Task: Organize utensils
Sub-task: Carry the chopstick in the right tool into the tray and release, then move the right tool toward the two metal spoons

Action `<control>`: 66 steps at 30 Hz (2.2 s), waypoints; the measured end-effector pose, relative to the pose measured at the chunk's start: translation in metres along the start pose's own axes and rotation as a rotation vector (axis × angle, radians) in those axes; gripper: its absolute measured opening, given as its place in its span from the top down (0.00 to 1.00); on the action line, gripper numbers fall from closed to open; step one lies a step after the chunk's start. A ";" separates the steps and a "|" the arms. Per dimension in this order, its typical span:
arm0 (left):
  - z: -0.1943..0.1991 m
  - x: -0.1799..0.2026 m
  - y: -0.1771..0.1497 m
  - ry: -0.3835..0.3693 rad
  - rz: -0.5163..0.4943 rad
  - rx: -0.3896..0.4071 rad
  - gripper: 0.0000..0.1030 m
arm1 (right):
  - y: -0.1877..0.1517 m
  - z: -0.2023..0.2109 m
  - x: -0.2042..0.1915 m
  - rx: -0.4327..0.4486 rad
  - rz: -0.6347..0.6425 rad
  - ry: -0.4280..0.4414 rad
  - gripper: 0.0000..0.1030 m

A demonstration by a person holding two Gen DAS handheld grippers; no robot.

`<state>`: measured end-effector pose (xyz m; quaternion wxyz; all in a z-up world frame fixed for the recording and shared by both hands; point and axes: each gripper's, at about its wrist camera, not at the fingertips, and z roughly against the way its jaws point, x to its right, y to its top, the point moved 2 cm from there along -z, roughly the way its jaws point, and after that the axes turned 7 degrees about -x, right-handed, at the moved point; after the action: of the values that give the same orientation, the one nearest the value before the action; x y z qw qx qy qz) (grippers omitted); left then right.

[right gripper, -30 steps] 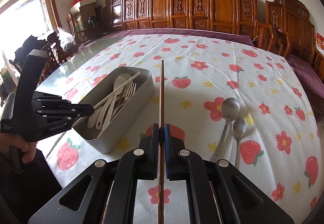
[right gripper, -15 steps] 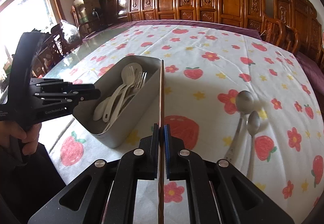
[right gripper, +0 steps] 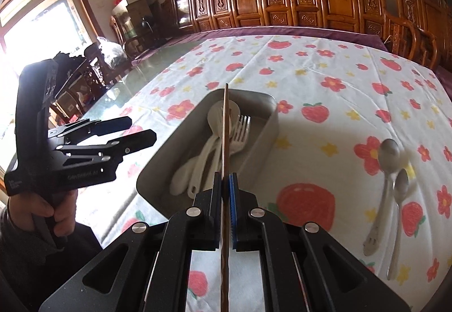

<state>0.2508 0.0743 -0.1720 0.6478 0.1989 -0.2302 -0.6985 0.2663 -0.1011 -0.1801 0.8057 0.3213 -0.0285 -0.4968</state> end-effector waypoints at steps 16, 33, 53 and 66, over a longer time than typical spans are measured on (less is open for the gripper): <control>0.009 -0.041 0.002 0.039 0.107 0.038 0.18 | 0.041 -0.049 -0.010 -0.020 -0.088 -0.004 0.94; 0.007 -0.035 0.001 0.033 0.096 0.029 0.18 | 0.036 -0.069 -0.010 -0.016 -0.068 -0.001 0.92; 0.007 0.053 0.011 -0.020 -0.045 0.032 0.18 | -0.024 0.034 0.161 0.024 -0.068 -0.367 0.77; -0.017 0.124 0.015 -0.079 -0.161 -0.012 0.18 | -0.033 -0.006 0.211 -0.049 -0.099 -0.372 0.53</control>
<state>0.2624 -0.0517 -0.1752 0.5811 0.1851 -0.2344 -0.7570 0.3494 -0.2807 -0.2608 0.7686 0.2054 -0.1491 -0.5872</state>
